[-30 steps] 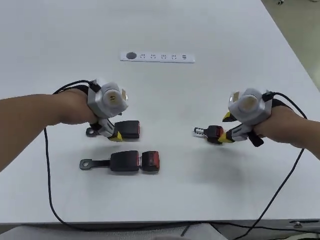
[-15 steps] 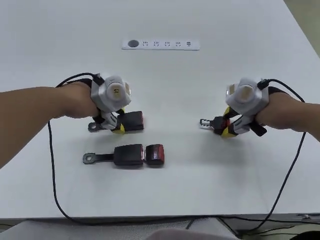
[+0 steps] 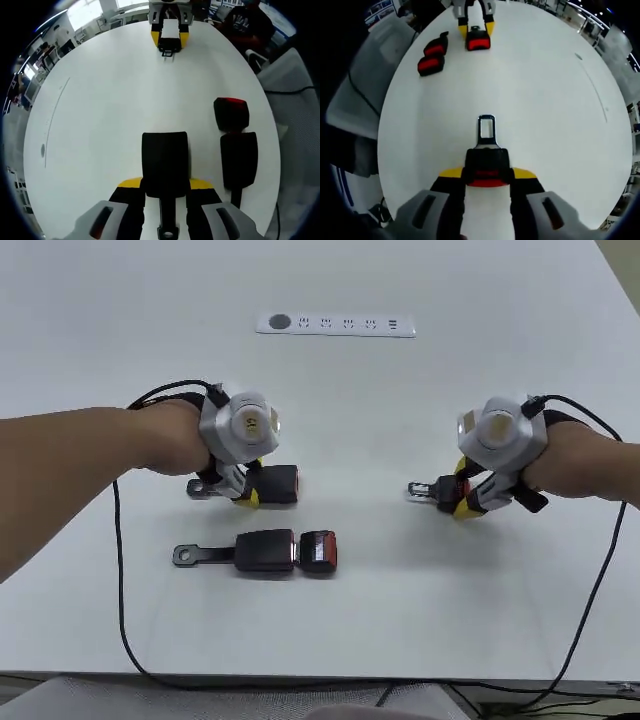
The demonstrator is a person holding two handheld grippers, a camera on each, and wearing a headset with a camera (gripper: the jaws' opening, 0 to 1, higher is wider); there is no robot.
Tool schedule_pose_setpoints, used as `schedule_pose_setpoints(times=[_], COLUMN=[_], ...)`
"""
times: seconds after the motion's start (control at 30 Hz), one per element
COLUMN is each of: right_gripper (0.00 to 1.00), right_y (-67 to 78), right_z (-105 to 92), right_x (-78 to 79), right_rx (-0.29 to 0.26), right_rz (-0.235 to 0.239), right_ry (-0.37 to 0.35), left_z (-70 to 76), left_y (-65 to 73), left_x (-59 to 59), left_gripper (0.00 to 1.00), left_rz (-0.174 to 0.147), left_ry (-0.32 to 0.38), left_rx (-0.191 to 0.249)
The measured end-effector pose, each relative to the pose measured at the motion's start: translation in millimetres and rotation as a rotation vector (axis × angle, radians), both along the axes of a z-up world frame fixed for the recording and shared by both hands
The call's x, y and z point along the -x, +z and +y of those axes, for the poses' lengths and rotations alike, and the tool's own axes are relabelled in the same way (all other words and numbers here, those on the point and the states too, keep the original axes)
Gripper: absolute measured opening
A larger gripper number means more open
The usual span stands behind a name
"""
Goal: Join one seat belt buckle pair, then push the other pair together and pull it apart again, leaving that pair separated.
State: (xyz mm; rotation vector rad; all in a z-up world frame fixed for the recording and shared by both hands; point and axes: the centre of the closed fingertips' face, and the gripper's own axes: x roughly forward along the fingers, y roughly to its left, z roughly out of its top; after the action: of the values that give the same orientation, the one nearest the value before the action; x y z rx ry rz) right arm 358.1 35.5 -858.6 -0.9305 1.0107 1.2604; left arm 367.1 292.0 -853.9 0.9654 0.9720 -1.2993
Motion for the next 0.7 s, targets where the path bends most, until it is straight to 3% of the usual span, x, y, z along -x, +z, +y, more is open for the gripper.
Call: schedule_pose_setpoints(times=[0.13,0.33,0.57,0.7], right_gripper=[0.35,0.35,0.35,0.35], right_y=[0.2,0.0,1.0,2.7], right_z=[0.2,4.9,48.3,75.0], right_x=[-0.6,-1.9,0.0,-6.1], right_rx=[-0.027,-0.021,-0.042,-0.059], right_rz=[-0.004,-0.006,-0.031,-0.075], right_ry=[-0.01,-0.029,0.038,0.048], left_z=[1.8,4.1,4.9,4.4], left_y=[-1.6,-3.1,-5.5,-5.3], left_x=[-1.1,-1.8,-2.5,-0.9], left_gripper=[0.31,0.32,0.32,0.32], left_rz=[0.005,0.013,0.013,0.009], left_ry=[-0.009,-0.021,-0.032,-0.035], left_rx=[-0.012,-0.025,-0.038,-0.049])
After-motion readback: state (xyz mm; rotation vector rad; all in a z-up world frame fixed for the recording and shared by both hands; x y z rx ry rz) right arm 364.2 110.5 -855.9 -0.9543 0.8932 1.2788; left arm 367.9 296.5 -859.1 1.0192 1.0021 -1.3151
